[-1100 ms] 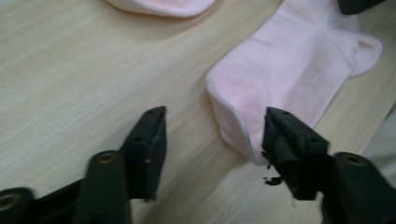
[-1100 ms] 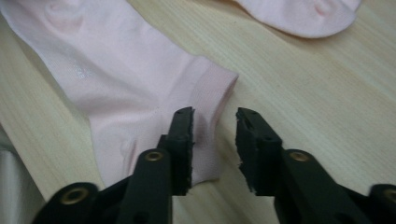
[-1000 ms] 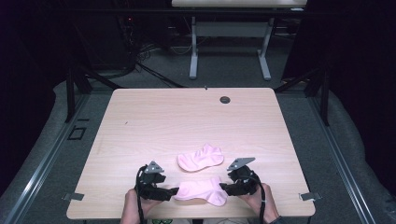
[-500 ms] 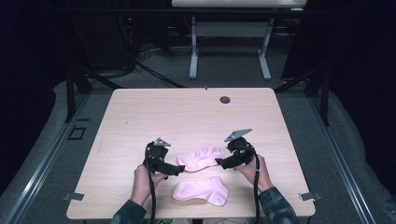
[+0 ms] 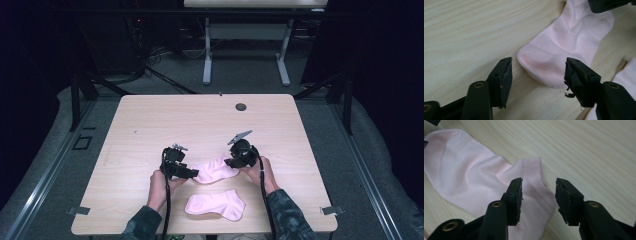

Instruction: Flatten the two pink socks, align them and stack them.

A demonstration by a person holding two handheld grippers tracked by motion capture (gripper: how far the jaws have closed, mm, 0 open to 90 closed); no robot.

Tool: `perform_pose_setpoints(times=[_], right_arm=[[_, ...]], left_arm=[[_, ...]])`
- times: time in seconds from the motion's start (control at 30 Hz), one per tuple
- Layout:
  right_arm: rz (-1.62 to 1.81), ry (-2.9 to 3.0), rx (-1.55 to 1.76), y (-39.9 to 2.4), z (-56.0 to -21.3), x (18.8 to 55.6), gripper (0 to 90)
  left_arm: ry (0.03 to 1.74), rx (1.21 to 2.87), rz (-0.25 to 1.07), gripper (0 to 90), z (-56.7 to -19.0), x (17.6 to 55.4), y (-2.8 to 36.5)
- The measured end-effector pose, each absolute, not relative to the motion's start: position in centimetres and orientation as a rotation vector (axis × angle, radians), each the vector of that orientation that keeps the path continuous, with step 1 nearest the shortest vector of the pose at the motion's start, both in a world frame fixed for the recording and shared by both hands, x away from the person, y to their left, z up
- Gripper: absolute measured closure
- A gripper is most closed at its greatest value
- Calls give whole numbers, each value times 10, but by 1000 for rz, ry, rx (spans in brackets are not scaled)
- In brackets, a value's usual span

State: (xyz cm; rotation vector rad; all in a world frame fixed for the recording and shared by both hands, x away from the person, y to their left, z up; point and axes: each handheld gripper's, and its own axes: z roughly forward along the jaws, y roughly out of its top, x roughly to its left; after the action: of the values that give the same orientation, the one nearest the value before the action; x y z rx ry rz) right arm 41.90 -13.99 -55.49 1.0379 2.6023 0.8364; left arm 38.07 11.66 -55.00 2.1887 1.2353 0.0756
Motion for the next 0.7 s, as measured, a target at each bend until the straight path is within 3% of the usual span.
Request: perform_pose_setpoints(times=[0.47,0.7], right_arm=[[845,2612,1056,-142,-562,423,801],[861,2606,1090,-144,-563,420,846]], left_arm=[[1220,2246,88,726,-561,379,113],[1205,2248,112,836,-563,379,115]])
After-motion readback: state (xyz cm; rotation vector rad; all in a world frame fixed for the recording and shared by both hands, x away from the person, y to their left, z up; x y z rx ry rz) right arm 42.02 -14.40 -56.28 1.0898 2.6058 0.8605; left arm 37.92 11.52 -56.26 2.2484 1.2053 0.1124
